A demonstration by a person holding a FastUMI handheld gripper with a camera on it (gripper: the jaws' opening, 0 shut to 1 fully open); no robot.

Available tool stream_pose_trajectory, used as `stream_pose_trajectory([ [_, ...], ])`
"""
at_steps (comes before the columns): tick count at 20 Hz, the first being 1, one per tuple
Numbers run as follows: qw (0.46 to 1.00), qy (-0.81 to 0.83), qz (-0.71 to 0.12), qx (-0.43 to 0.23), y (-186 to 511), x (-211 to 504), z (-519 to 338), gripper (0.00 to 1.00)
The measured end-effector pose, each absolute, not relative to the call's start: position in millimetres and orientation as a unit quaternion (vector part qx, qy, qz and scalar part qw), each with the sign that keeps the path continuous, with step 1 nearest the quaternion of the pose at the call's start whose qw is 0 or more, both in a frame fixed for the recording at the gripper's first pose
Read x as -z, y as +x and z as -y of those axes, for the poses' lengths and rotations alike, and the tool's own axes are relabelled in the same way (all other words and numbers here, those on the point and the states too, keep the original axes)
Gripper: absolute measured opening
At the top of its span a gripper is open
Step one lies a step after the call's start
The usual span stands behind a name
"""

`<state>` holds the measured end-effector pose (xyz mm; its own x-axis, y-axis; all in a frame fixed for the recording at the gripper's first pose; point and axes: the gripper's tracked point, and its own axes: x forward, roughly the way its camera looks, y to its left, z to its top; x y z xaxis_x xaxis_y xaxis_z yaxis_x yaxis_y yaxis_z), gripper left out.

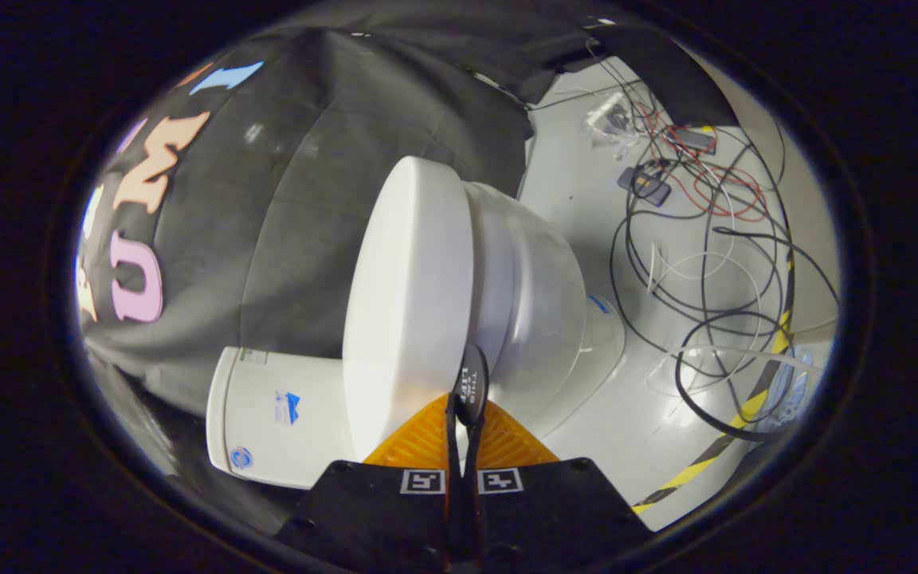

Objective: Open the toilet lid.

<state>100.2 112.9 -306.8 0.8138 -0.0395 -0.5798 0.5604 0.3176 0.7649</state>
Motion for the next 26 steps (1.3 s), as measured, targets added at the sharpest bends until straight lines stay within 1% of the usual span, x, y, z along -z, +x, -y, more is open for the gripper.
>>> stream_pose_trajectory([
  [6, 0.799, 0.517, -0.234, 0.197, 104, 282, -113, 0.01],
  [12, 0.801, 0.507, -0.239, 0.21, 107, 263, -115, 0.0],
  [15, 0.81, 0.487, -0.242, 0.218, 109, 252, -117, 0.0],
  [21, 0.83, 0.452, -0.243, 0.218, 110, 237, -121, 0.01],
  [26, 0.845, 0.437, -0.226, 0.211, 116, 212, -131, 0.0],
])
